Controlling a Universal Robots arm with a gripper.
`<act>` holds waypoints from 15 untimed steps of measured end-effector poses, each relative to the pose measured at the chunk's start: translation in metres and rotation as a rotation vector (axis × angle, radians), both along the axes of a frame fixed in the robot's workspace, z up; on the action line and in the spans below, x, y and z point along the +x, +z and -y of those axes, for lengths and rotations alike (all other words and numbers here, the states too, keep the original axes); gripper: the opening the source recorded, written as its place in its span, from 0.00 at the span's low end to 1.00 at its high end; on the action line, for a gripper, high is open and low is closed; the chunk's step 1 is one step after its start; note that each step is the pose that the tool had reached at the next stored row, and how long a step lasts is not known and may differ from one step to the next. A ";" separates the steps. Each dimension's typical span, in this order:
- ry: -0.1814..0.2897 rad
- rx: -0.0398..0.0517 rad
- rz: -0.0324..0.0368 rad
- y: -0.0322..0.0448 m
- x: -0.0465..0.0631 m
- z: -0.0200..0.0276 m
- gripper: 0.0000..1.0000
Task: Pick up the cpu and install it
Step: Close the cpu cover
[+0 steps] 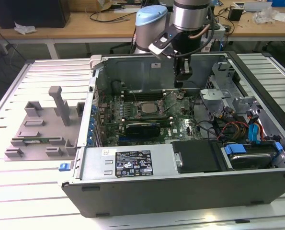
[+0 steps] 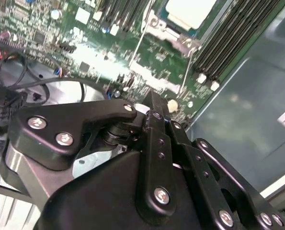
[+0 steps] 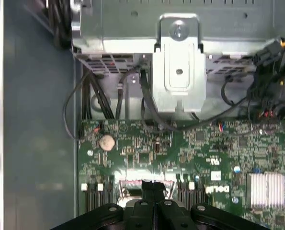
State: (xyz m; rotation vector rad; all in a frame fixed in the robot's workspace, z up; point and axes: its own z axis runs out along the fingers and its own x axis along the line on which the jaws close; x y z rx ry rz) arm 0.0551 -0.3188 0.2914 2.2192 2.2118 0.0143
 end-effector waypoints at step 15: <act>0.000 -0.0002 -0.0223 -0.0348 0.017 0.0001 0.11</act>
